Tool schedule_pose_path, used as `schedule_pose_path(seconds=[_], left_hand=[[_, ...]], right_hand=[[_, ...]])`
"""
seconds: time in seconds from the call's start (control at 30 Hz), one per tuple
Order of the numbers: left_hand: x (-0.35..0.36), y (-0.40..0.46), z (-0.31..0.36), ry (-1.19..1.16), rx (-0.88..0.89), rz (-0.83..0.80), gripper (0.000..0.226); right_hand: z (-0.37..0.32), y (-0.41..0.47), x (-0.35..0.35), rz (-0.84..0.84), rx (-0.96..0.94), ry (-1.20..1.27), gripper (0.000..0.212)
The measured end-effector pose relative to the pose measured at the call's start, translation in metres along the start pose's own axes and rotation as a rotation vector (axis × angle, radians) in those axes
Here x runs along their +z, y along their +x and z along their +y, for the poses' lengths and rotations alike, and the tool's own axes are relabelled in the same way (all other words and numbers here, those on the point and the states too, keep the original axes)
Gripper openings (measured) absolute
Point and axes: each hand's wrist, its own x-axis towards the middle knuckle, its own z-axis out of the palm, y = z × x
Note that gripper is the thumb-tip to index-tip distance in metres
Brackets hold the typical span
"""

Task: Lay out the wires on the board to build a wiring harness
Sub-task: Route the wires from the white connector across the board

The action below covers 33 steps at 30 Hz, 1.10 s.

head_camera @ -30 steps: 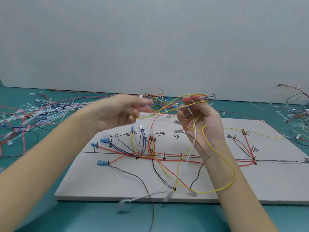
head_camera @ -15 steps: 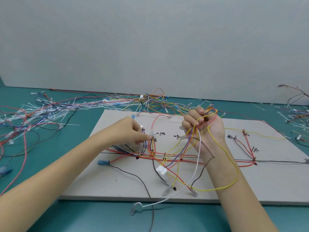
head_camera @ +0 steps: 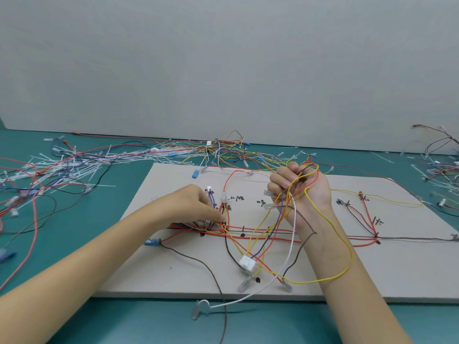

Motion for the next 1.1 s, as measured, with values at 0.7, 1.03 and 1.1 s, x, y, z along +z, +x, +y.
schedule_pose_path(seconds=[0.7,1.03,1.1], left_hand=[[-0.012,-0.010,0.017,-0.043,0.105,0.262,0.028],[0.023,-0.062,0.056,-0.057,0.803,0.184,0.018],[0.026,-0.061,0.055,-0.087,0.764,0.125,0.016]], right_hand=[[0.007,0.003,0.002,0.173,0.040,-0.499,0.023],[0.015,-0.006,0.013,-0.072,-0.022,-0.686,0.030],[0.009,-0.006,0.015,-0.084,-0.085,-0.630,0.033]])
